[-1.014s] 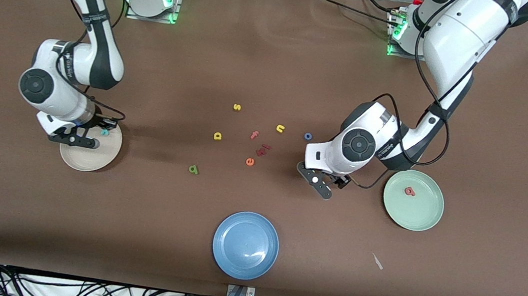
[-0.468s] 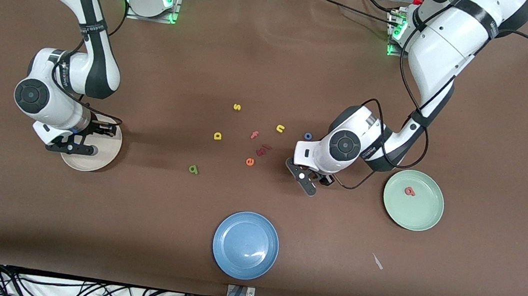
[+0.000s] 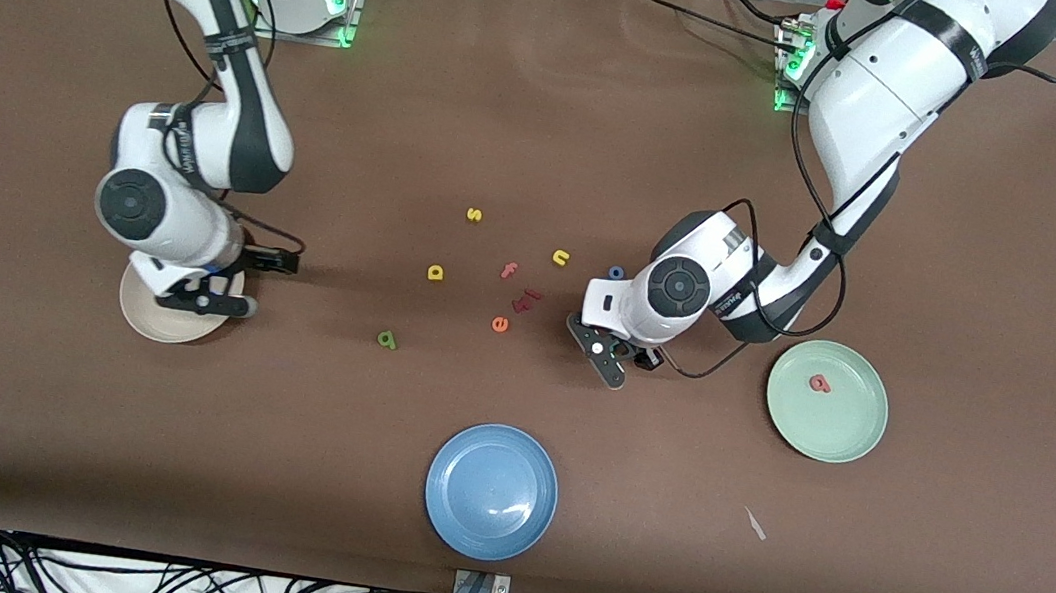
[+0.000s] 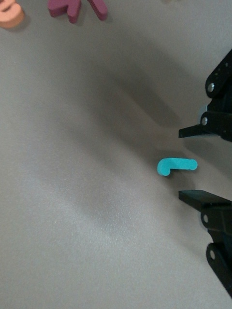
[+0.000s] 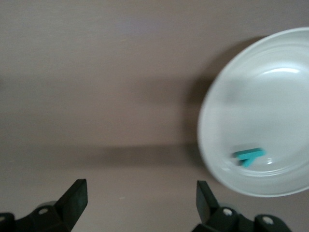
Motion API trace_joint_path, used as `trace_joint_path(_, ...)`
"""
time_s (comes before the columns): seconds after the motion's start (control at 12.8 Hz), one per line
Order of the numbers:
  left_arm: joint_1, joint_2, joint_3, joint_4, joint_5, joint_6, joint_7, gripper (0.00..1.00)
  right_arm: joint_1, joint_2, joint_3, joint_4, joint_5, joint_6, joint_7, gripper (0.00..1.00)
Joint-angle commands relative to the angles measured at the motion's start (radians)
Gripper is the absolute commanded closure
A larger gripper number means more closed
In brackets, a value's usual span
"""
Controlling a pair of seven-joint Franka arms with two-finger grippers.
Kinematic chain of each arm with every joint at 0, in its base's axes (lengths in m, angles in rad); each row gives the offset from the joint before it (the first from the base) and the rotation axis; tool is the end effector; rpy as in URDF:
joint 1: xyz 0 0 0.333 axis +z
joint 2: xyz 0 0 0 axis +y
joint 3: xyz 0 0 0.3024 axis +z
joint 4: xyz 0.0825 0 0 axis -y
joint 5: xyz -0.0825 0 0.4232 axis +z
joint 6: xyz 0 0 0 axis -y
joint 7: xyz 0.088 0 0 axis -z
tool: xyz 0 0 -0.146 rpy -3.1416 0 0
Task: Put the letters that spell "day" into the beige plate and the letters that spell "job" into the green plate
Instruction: 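Grasp the j with the left gripper while the right gripper reaches the yellow d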
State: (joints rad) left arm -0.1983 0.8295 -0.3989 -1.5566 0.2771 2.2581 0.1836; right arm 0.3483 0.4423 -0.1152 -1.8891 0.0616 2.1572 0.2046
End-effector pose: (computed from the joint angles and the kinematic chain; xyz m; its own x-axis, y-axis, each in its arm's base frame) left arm 0.6068 -0.3711 0.1044 0.6549 -0.7550 -0.0333 -0.7498 -0.6546 0.0959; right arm 0.6114 0.1492 0.1817 0.9862 -0.0064 -0.1652 0.0000 -0.9992 0.0388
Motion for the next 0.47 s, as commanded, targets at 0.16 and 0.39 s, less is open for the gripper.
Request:
trace_joint_path(0.16,-0.027,0.016,0.011,0.027,0.031,0.0,-0.001,1.0,0.03,0.01,0.087,0.048,0.017,0.007,0.169,0.0)
trace_joint_path(0.39,-0.018,-0.006,0.012,0.033,0.031,-0.023,0.004,1.0,0.122,0.029,0.094,0.041,0.018,0.065,0.324,0.0)
